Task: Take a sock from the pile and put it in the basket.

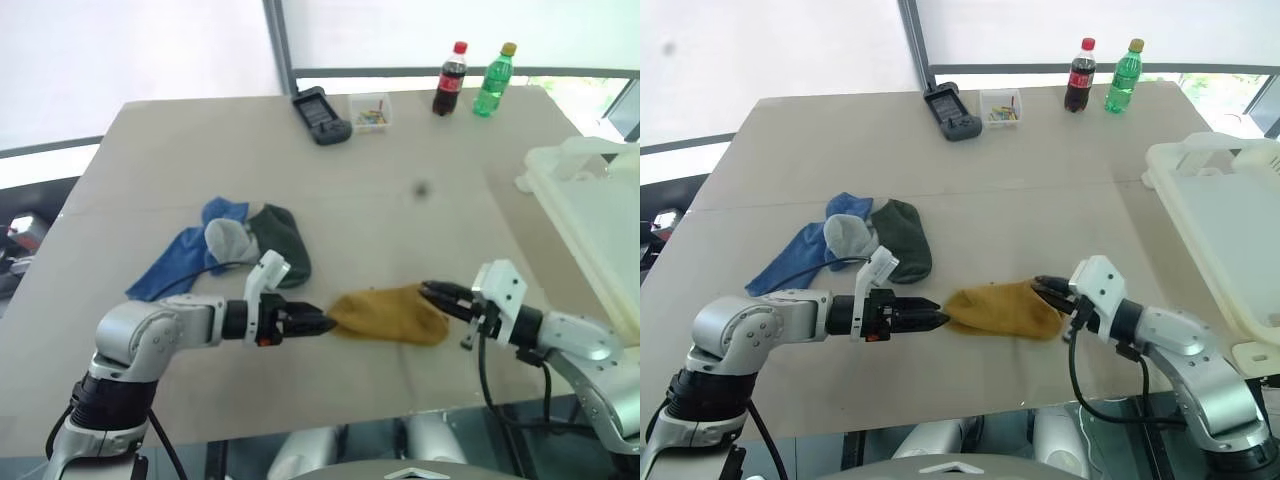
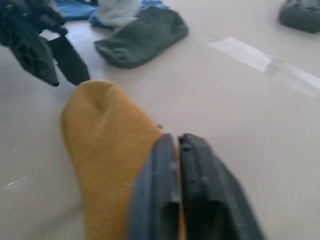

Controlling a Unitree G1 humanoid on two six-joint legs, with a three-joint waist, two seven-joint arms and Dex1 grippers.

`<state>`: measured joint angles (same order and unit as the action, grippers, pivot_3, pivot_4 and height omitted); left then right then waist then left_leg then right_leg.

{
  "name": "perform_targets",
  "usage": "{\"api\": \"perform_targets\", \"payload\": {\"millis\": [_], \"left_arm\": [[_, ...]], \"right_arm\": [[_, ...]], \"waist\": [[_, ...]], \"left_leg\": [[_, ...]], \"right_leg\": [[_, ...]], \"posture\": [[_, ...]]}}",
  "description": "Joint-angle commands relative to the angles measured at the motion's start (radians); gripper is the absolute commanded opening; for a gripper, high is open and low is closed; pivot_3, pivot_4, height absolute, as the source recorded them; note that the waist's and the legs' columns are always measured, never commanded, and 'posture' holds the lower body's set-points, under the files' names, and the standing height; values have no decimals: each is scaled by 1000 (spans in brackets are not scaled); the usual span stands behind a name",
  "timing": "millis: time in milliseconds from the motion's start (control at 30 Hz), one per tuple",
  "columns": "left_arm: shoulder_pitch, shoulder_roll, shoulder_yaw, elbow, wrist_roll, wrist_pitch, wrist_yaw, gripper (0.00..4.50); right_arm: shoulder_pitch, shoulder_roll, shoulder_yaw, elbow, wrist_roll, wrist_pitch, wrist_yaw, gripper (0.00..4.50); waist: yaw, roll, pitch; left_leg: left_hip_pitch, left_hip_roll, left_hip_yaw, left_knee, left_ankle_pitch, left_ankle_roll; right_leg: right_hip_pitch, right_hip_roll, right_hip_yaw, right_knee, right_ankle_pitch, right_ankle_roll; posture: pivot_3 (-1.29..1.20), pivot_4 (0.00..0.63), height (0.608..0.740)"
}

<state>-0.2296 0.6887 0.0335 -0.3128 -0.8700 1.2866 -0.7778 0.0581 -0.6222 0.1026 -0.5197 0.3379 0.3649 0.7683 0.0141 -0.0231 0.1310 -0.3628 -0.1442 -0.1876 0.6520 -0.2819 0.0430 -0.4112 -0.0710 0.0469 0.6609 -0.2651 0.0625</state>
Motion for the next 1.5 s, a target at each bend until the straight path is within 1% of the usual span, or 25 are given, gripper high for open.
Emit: {"api": "perform_targets", "payload": {"millis": [33,100,233,333,467,567,667,767,867,933,1033,1167,1267,1400,1500], "left_arm": [[13,16,28,-45,-33,31,15,3162],[26,20,27,-51,-29,37,29,3162],[36,15,42,-60,-42,52,59,3162],[43,27,56,-66,-47,64,80,3162],[46,10,58,-61,-55,74,106,3162],[21,-76,70,-42,-108,107,150,3162],[0,-168,115,3,-161,127,183,3162],[-22,-241,167,56,-202,150,223,3162],[-42,-294,201,91,-226,168,272,3162],[-59,-335,235,120,-271,193,299,3162],[-78,-367,260,139,-332,228,313,3162],[-110,-404,250,154,-394,273,342,3162],[-158,-431,227,191,-412,290,348,3162],[-216,-473,187,250,-401,285,343,3162],[-249,-499,125,296,-353,261,324,3162]], "right_arm": [[-13,8,52,63,-51,-61,24,58],[-11,7,85,125,-91,-102,36,58],[-2,2,113,218,-143,-162,47,58],[2,7,113,234,-145,-179,50,58],[0,11,113,226,-143,-180,53,58],[-1,13,114,220,-142,-178,54,58],[-3,13,115,214,-142,-173,55,58],[-7,13,117,207,-140,-168,58,58],[-9,14,117,205,-139,-165,61,58],[-13,16,118,207,-140,-163,62,58],[-18,19,122,210,-143,-165,63,58],[-22,27,125,210,-146,-164,60,58],[-24,33,122,209,-148,-162,55,58],[-18,37,115,197,-149,-157,47,58],[-10,38,110,179,-148,-148,40,58]], "waist": [[0,0,0],[0,0,0],[0,0,0],[0,0,-1],[0,0,-1],[1,1,-2],[2,0,-2],[1,0,-3],[1,0,-3],[0,0,-3],[0,-1,-3],[0,-1,-3],[0,-1,-3],[0,-1,-3],[0,-2,-3]], "left_leg": [[0,0,0,0,0,0],[0,0,0,0,0,0],[1,0,0,0,0,0],[1,0,0,0,0,0],[1,0,0,0,0,0],[1,0,0,0,0,0],[1,0,0,1,0,0],[1,0,0,1,0,0],[1,0,0,1,0,0],[1,0,0,1,0,0],[1,0,0,2,0,0],[1,0,0,2,0,0],[1,0,0,2,0,0],[1,0,0,3,0,0],[1,0,1,3,0,0]], "right_leg": [[0,0,0,0,0,0],[0,0,0,0,0,0],[0,0,0,0,0,0],[0,0,0,0,0,0],[0,0,0,1,0,0],[1,0,0,1,0,0],[1,0,0,1,0,0],[1,0,0,1,0,0],[1,0,0,1,0,0],[1,0,0,1,0,0],[1,0,0,1,0,0],[1,0,0,2,0,0],[1,0,0,2,0,0],[1,0,0,2,0,0],[1,0,0,2,0,0]], "posture": [[0,150,740],[0,150,740],[0,150,740],[0,150,740],[0,150,740],[0,150,740],[0,150,740],[0,150,740],[0,150,740],[0,150,740],[0,150,740],[0,150,740],[0,150,740],[0,150,740],[0,150,740]]}}
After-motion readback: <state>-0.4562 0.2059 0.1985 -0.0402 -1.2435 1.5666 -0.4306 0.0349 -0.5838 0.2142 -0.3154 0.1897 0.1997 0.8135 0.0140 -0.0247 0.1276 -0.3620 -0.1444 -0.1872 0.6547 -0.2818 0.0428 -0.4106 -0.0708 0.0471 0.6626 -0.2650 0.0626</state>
